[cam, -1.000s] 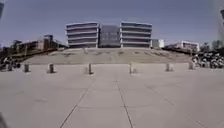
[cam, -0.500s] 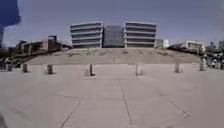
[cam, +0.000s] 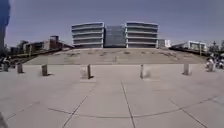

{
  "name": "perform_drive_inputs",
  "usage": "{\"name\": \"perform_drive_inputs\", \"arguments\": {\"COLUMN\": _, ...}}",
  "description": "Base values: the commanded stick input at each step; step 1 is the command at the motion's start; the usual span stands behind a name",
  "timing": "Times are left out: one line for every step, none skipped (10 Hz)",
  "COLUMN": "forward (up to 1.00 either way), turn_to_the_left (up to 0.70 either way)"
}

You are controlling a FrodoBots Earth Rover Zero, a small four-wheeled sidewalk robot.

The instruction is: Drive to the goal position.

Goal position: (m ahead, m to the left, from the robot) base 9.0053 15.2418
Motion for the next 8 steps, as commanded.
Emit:
{"name": "perform_drive_inputs", "arguments": {"forward": 1.00, "turn_to_the_left": 0.00}}
{"name": "perform_drive_inputs", "arguments": {"forward": 1.00, "turn_to_the_left": 0.00}}
{"name": "perform_drive_inputs", "arguments": {"forward": 1.00, "turn_to_the_left": 0.00}}
{"name": "perform_drive_inputs", "arguments": {"forward": 1.00, "turn_to_the_left": 0.00}}
{"name": "perform_drive_inputs", "arguments": {"forward": 1.00, "turn_to_the_left": 0.00}}
{"name": "perform_drive_inputs", "arguments": {"forward": 1.00, "turn_to_the_left": 0.00}}
{"name": "perform_drive_inputs", "arguments": {"forward": 1.00, "turn_to_the_left": 0.00}}
{"name": "perform_drive_inputs", "arguments": {"forward": 1.00, "turn_to_the_left": 0.00}}
